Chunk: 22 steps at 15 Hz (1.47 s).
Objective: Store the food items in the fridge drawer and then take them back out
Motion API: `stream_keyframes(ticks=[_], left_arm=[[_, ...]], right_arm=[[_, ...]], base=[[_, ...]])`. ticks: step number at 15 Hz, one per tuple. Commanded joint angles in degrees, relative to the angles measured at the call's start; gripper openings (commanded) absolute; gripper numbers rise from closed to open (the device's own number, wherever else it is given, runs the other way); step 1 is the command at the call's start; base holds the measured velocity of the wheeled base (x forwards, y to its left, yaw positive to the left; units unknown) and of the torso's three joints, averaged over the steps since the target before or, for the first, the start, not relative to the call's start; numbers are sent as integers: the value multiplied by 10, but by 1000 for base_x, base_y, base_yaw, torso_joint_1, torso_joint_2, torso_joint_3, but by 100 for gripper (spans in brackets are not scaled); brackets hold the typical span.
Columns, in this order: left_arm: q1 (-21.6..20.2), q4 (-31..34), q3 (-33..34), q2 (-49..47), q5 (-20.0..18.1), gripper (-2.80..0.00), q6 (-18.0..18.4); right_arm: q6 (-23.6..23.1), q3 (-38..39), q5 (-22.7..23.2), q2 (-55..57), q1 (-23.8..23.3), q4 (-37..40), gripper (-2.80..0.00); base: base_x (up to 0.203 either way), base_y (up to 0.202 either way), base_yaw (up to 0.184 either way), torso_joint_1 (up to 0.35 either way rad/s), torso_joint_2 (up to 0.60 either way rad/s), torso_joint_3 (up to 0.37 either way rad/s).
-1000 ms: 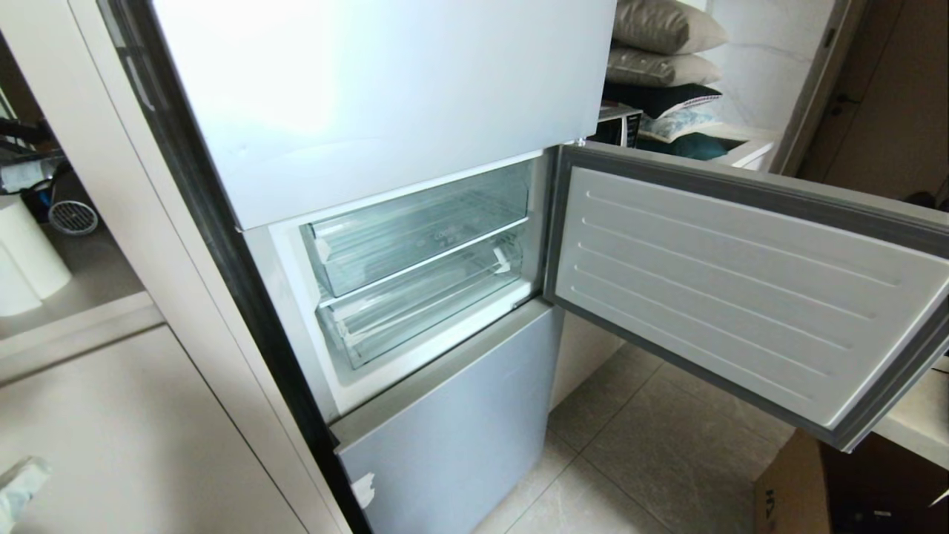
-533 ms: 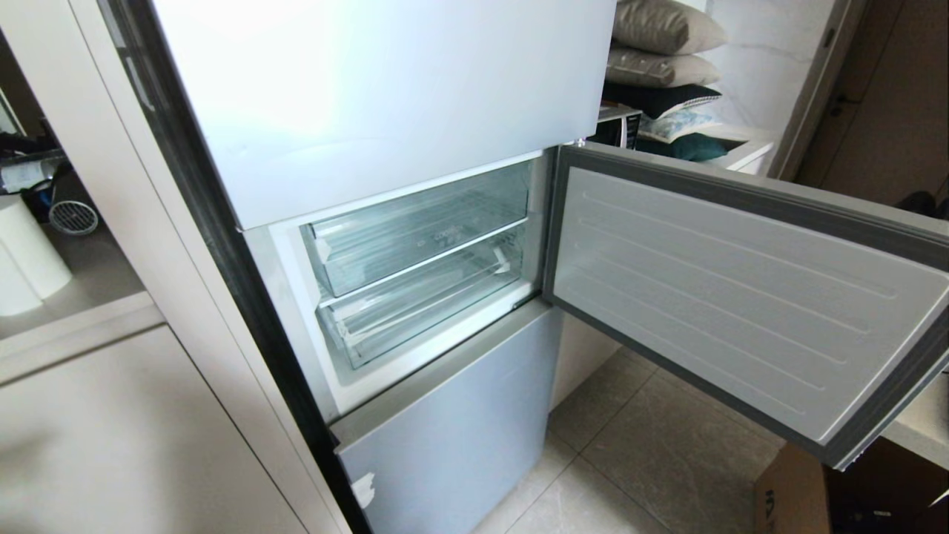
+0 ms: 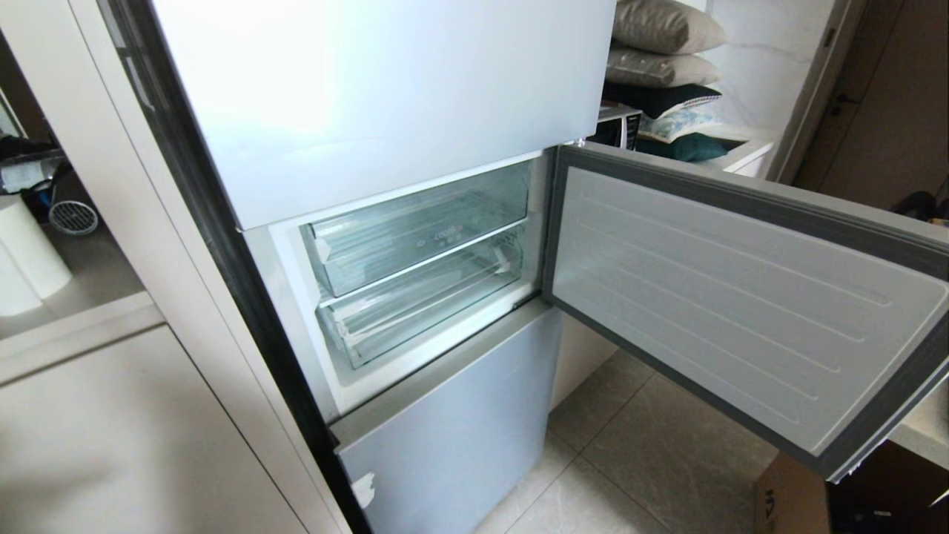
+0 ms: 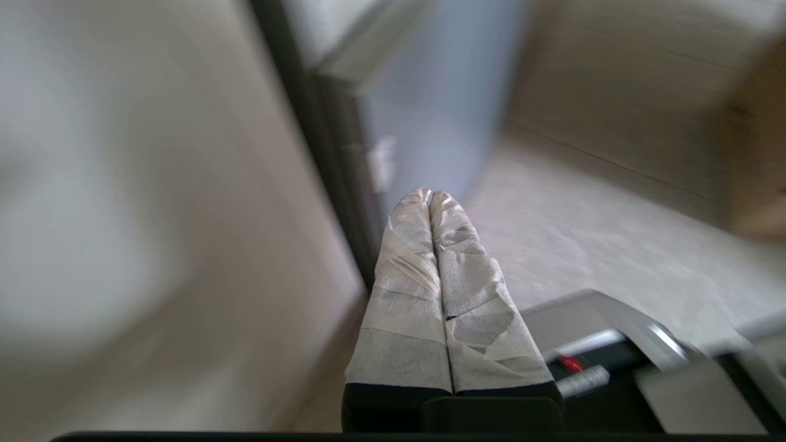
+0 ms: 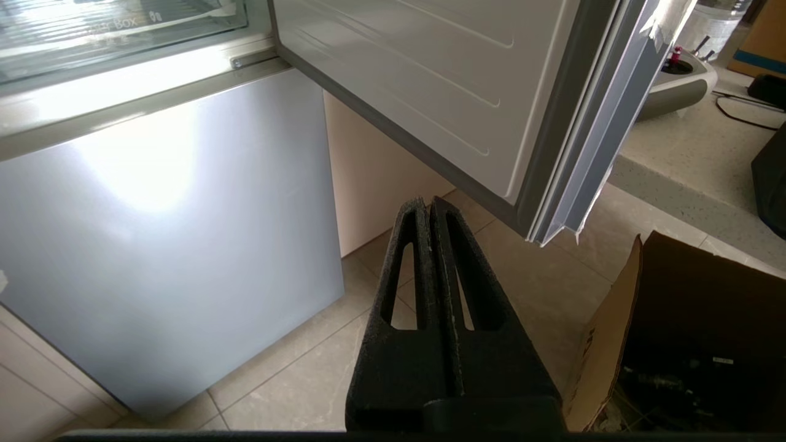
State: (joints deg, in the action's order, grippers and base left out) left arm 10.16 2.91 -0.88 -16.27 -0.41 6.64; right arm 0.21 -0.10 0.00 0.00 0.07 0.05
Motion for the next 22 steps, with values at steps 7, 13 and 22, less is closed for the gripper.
stream_keyframes(ticks=[7, 13, 22], left_arm=[[-102, -26, 9, 162, 5, -280, -45], [-102, -26, 9, 162, 5, -280, -45], [-102, -26, 9, 162, 5, -280, -45]], right_arm=[[-2, 1, 0, -1, -1, -1, -280], [-2, 1, 0, -1, -1, -1, -280], [-3, 1, 0, 0, -1, -1, -280]], base=[[0, 0, 0, 0, 0, 0], [0, 0, 0, 0, 0, 0], [2, -6, 101, 1, 1, 1]])
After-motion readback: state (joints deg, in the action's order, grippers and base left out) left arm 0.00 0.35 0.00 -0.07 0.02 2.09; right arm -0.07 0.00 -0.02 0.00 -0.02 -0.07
